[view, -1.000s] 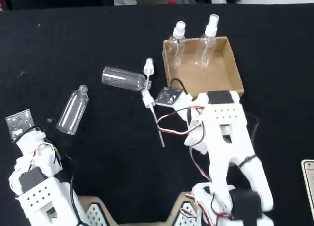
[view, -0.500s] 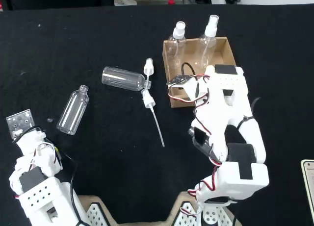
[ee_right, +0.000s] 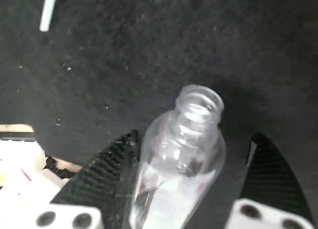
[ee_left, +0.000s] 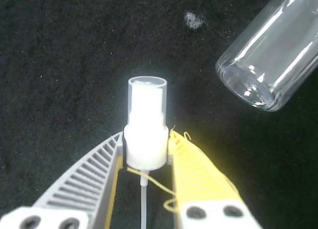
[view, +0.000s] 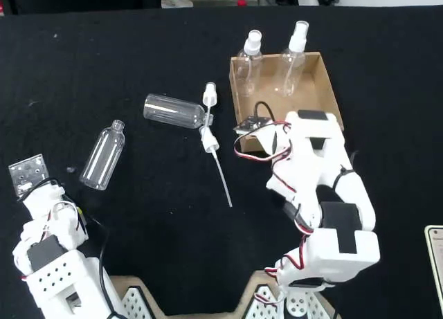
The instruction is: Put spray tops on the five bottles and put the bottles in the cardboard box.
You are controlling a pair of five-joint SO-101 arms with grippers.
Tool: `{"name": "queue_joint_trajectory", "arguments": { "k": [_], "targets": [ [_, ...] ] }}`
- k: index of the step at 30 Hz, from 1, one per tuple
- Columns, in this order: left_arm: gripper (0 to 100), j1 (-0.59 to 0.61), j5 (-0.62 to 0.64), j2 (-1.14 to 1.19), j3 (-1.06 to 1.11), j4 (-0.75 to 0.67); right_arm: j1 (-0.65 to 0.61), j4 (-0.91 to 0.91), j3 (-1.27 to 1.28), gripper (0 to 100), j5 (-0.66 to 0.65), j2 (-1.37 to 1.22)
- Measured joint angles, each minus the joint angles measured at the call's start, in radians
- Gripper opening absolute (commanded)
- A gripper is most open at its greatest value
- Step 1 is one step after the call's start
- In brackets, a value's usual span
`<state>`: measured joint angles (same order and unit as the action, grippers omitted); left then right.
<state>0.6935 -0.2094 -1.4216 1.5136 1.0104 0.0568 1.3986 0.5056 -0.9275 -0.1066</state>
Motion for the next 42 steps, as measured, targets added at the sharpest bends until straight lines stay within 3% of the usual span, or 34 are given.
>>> {"name": "queue_joint_trajectory", "arguments": {
  "k": [5, 9, 20, 26, 33, 39, 42],
  "targets": [
    [7, 0.0, 0.0, 0.0, 0.0, 0.0, 0.002, -0.012, 0.029, 10.0, 0.0, 0.0],
    [7, 0.0, 0.0, 0.0, 0.0, 0.0, 0.051, -0.005, 0.014, 3.2, 0.0, 0.0],
    [7, 0.0, 0.0, 0.0, 0.0, 0.0, 0.477, 0.138, -0.319, 3.8, 0.008, 0.137],
    [7, 0.0, 0.0, 0.0, 0.0, 0.0, 0.687, -0.114, -0.319, 3.9, 0.201, 0.02],
    [7, 0.0, 0.0, 0.0, 0.0, 0.0, 0.723, -0.147, -0.488, 4.9, 0.347, -0.276],
    [7, 0.0, 0.0, 0.0, 0.0, 0.0, 0.723, 0.092, -0.789, 24.0, 0.453, -0.516],
    [7, 0.0, 0.0, 0.0, 0.0, 0.0, 0.723, 0.249, -0.964, 23.2, 0.453, -0.615]
  ]
}}
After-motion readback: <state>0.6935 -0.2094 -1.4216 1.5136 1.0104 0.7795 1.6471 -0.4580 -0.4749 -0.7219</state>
